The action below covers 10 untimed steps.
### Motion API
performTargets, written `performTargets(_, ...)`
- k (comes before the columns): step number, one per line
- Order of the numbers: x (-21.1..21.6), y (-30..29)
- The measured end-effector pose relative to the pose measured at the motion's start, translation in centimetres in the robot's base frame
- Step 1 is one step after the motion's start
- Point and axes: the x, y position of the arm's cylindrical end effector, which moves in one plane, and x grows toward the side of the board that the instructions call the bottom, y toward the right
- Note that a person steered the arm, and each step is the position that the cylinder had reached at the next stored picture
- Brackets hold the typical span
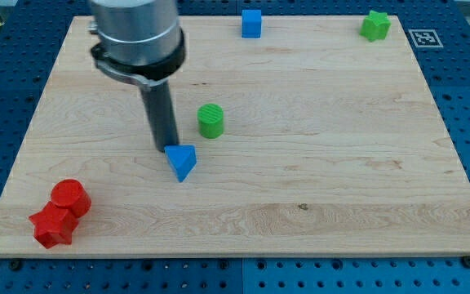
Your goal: Move the blue triangle towards the bottom right
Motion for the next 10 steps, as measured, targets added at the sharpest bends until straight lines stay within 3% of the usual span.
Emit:
performTargets(1, 1.2, -1.7)
performTargets(4, 4.4, 4.2)
performTargets(9, 7.2, 24.4)
performTargets(10, 7.2, 25.6)
